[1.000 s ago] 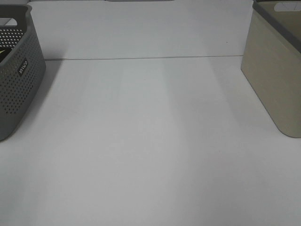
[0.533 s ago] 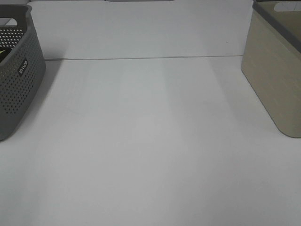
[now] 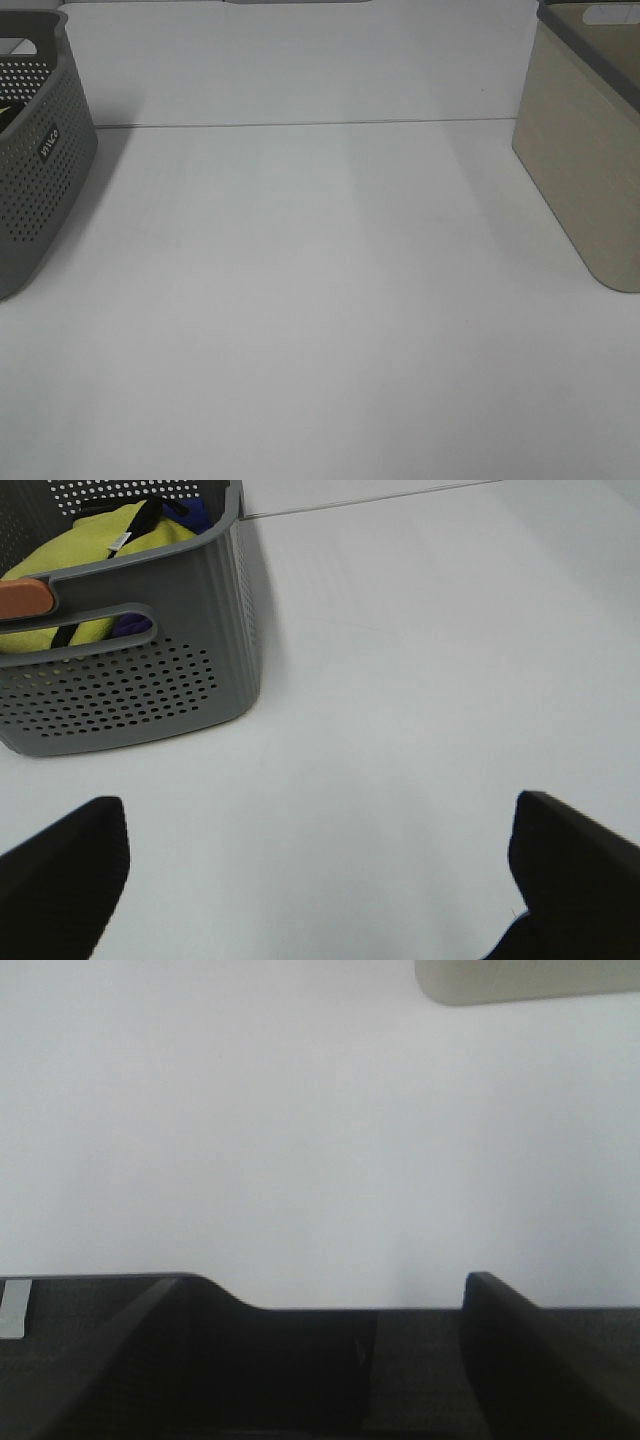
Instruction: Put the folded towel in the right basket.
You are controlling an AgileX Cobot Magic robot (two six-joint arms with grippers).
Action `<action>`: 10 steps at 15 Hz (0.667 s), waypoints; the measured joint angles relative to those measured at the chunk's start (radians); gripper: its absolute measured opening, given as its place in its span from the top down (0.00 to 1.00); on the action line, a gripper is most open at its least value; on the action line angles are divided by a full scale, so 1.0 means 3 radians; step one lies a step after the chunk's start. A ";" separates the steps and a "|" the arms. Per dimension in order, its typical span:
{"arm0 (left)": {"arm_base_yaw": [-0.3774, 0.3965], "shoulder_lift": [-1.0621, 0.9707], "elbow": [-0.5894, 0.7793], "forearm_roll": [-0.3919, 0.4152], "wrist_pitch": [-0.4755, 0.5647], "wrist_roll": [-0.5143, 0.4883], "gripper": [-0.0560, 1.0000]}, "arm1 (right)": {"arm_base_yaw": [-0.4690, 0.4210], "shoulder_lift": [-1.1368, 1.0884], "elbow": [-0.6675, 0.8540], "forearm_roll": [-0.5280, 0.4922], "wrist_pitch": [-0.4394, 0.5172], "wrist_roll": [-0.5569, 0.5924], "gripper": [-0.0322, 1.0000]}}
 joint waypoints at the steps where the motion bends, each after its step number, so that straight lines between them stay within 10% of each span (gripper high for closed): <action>1: 0.0000 0.0000 0.0000 0.0000 0.0000 0.0000 0.02 | 0.0000 -0.0353 0.0007 0.0000 0.0000 -0.0057 0.28; 10: 0.0000 0.0000 0.0000 0.0000 0.0000 0.0000 0.02 | 0.0000 -0.0963 0.0163 0.0073 -0.0433 -0.0217 0.28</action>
